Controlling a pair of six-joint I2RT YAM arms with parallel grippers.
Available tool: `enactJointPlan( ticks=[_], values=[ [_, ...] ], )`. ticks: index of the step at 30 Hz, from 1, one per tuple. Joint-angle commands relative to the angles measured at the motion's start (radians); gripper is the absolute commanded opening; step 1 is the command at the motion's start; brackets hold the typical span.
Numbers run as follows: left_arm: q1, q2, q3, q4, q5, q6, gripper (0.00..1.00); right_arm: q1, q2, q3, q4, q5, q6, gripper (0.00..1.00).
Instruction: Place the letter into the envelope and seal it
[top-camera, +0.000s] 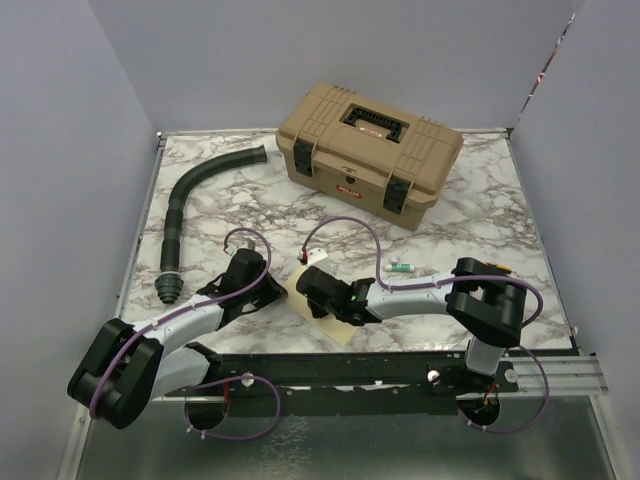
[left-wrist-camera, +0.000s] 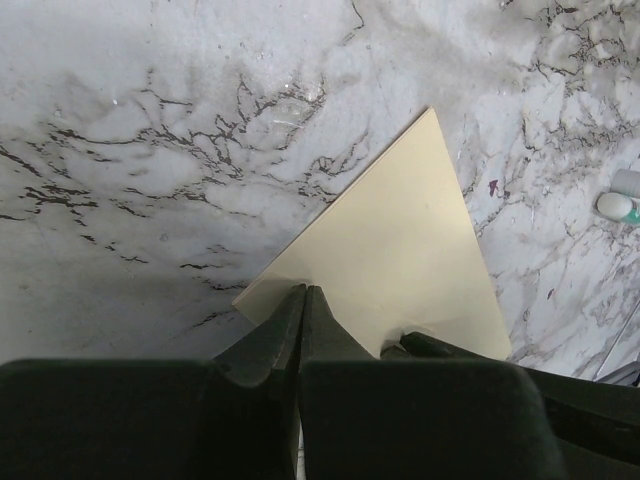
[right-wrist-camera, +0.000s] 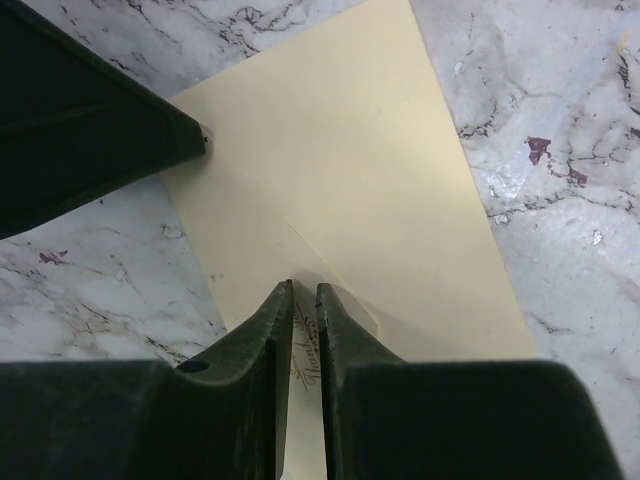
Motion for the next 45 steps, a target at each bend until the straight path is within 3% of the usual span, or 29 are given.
enactJointPlan(
  ticks=[1,15,33,45],
  values=[
    [0.016,0.031,-0.02,-0.091,-0.084,0.041,0.0,0.002,0.067,-0.092,-0.321,-0.032,0.062,0.18],
    [0.023,0.032,-0.02,-0.091,-0.076,0.049,0.0,0.002,-0.018,-0.101,-0.384,0.021,0.05,0.22],
    [0.027,0.061,-0.006,-0.092,-0.09,0.036,0.0,0.045,-0.023,-0.048,-0.381,-0.221,-0.138,0.15],
    [0.03,0.084,0.017,-0.088,-0.127,0.005,0.0,0.09,0.027,0.01,-0.483,-0.214,-0.18,0.27]
  ],
)
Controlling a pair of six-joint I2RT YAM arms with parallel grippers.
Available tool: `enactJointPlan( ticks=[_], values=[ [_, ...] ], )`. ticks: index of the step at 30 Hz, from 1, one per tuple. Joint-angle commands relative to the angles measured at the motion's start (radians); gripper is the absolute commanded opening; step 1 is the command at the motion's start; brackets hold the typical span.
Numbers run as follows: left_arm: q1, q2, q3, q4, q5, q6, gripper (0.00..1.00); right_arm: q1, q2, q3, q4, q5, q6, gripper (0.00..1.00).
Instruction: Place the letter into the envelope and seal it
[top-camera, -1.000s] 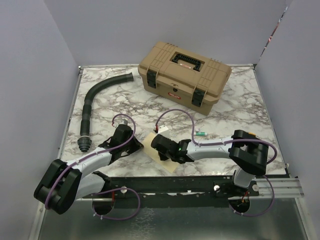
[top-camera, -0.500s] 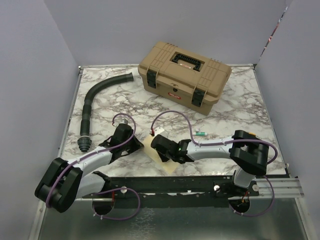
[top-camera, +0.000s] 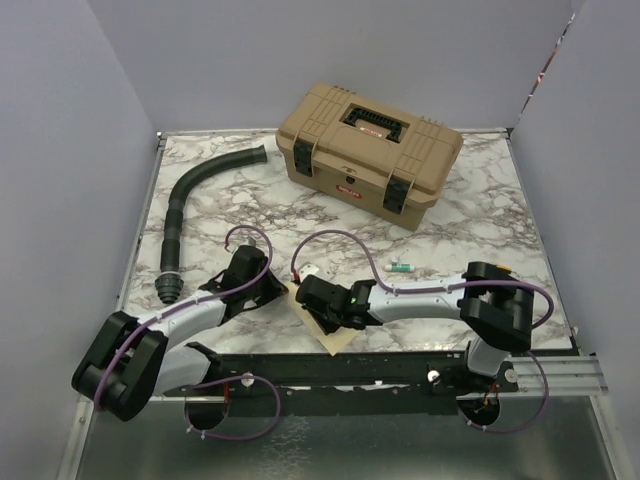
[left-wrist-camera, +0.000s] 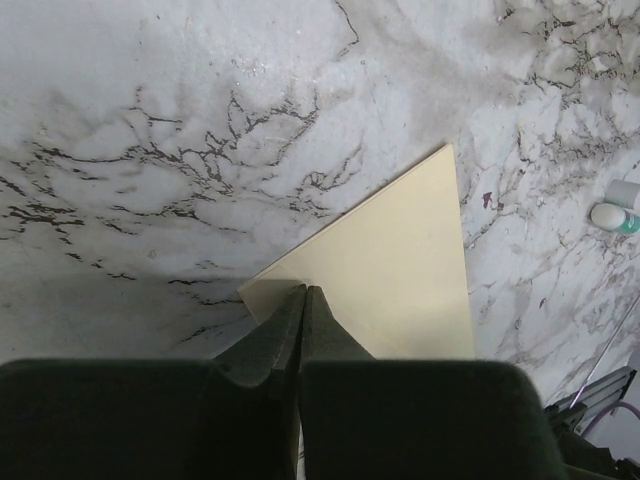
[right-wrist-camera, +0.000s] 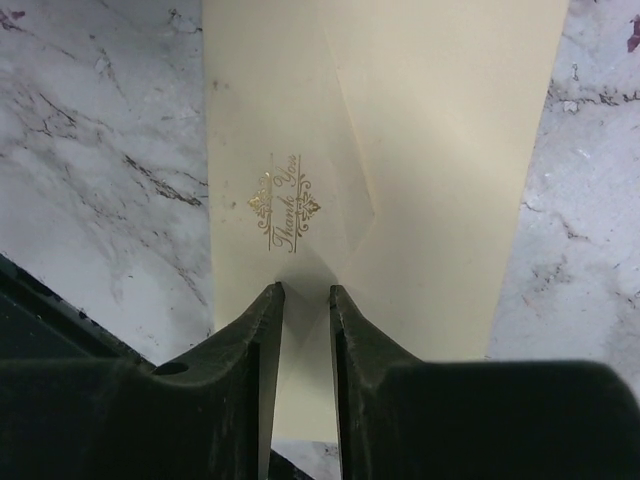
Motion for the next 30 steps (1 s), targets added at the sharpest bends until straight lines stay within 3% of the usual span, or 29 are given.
enactJointPlan(
  ticks=[1,7,12,18,25,30],
  values=[
    [0.024,0.043,-0.005,-0.091,-0.139,0.015,0.0,0.047,0.089,-0.024,-0.21,-0.068,-0.027,0.27],
    [0.05,0.089,0.046,-0.072,-0.124,0.031,0.0,0.056,0.063,-0.048,-0.246,-0.086,-0.009,0.16],
    [0.074,0.158,0.112,-0.042,-0.111,0.051,0.0,0.056,-0.041,-0.064,-0.265,-0.098,0.013,0.15],
    [0.081,0.233,0.196,-0.023,-0.097,0.082,0.0,0.047,-0.14,-0.006,-0.267,-0.006,0.074,0.23],
    [0.086,0.176,0.315,-0.093,-0.051,0.156,0.0,-0.076,-0.156,0.065,-0.295,0.092,0.179,0.3],
    [0.058,0.108,0.308,-0.153,0.116,0.179,0.03,-0.196,-0.209,0.026,-0.318,0.13,0.302,0.32]
  ],
)
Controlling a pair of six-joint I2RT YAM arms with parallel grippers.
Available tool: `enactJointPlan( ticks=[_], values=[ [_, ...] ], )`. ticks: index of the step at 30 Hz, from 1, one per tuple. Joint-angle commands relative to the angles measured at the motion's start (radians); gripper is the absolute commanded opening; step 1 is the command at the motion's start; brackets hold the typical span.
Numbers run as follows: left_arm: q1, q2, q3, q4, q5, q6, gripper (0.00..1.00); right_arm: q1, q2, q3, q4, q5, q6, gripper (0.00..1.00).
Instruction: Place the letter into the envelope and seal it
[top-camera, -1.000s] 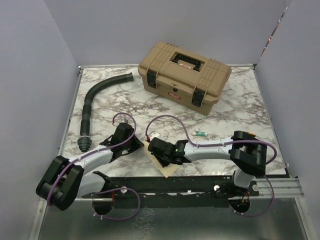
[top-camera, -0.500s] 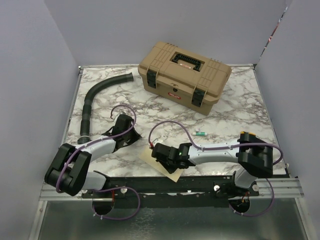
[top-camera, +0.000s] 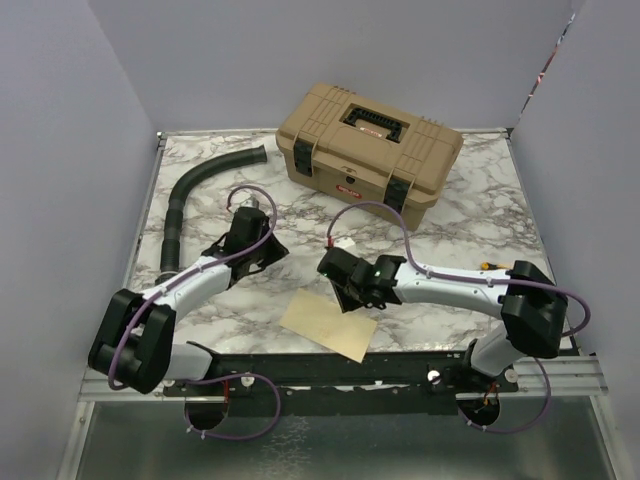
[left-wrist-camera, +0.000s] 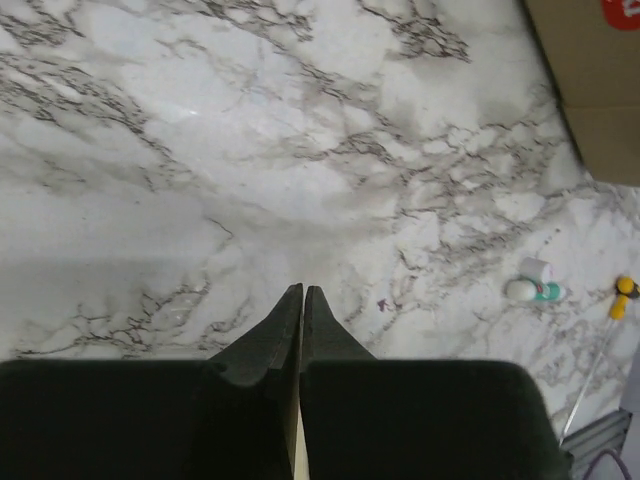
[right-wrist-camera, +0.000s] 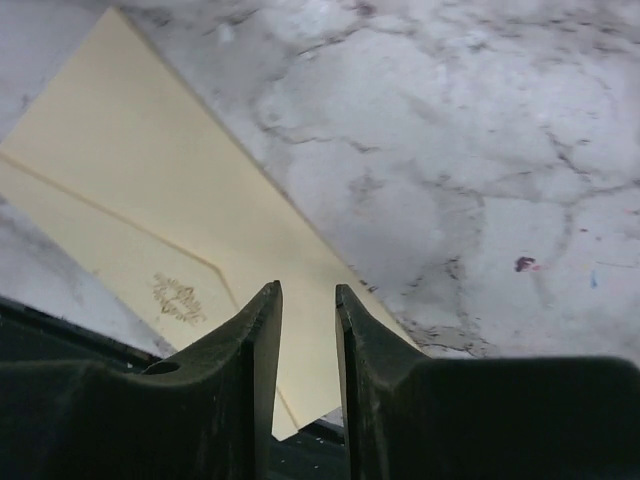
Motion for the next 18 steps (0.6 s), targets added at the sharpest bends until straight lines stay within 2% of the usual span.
enactJointPlan(
  ticks=[1,6,9,12,18],
  values=[
    [-0.041,-0.073,-0.011,-0.086,0.156,0.045,0.05,-0.106,-0.074,-0.037,-0.069,0.089,0.147,0.33],
    [-0.203,-0.111,-0.06,-0.095,0.188,0.019,0.17,-0.271,-0.185,-0.11,-0.091,0.145,0.214,0.36],
    [-0.291,-0.106,-0.082,-0.095,0.146,-0.008,0.23,-0.354,-0.251,-0.151,-0.107,0.185,0.222,0.45],
    [-0.332,-0.093,-0.114,-0.094,0.068,-0.042,0.24,-0.411,-0.292,-0.174,-0.127,0.218,0.215,0.53],
    [-0.338,-0.015,-0.129,-0.091,-0.016,-0.051,0.2,-0.482,-0.308,-0.217,-0.095,0.244,0.153,0.59]
  ],
)
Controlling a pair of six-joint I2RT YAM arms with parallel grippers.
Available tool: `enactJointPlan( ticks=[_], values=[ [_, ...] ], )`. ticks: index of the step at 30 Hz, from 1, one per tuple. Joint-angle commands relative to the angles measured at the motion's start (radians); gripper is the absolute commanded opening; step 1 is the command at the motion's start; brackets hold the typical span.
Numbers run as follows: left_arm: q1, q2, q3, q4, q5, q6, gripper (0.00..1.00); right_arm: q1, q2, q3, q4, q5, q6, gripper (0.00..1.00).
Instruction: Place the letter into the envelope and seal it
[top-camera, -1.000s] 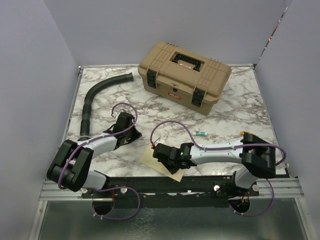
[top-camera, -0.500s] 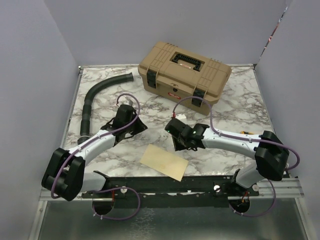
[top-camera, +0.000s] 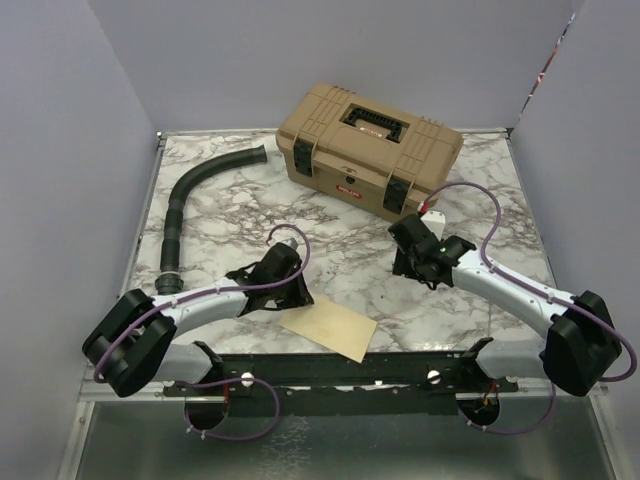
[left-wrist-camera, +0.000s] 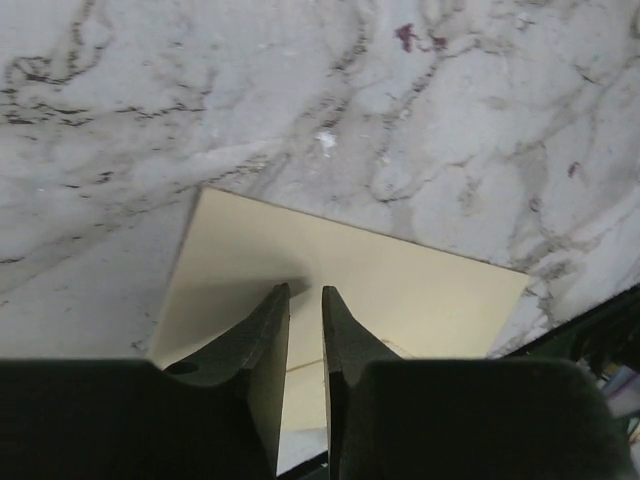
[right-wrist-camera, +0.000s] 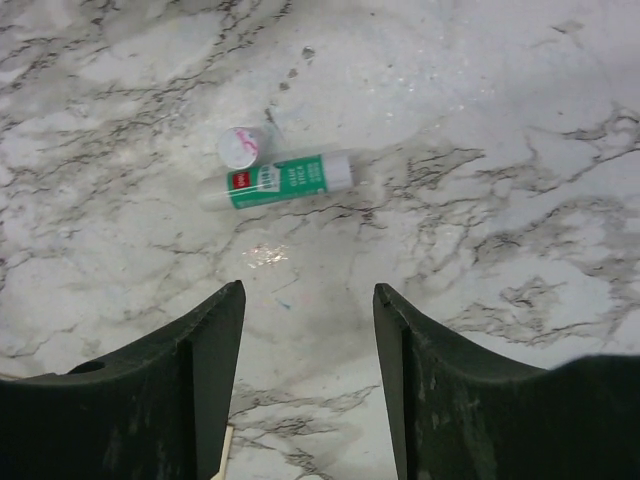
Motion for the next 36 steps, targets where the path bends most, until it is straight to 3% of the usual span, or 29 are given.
enactJointPlan(
  ticks=[1,10,15,25,36],
  values=[
    [-0.007,0.073,-0.013,-0.012,-0.107,-0.021,0.19,-0.041,-0.011,-0.042,0.015,0.066,-0.047,0.59],
    [-0.005,0.198,-0.021,0.08,-0.27,-0.053,0.15,-0.102,0.016,-0.082,0.154,0.069,0.004,0.59],
    [0.012,0.277,0.064,0.105,-0.34,-0.018,0.13,-0.112,0.065,-0.072,0.199,0.064,0.029,0.59],
    [0.085,0.363,0.215,0.128,-0.332,0.07,0.11,-0.132,0.116,-0.077,0.231,0.044,0.022,0.54],
    [0.088,0.188,0.24,0.127,-0.237,0.108,0.37,-0.143,0.139,-0.069,0.181,0.073,0.302,0.53]
  ],
)
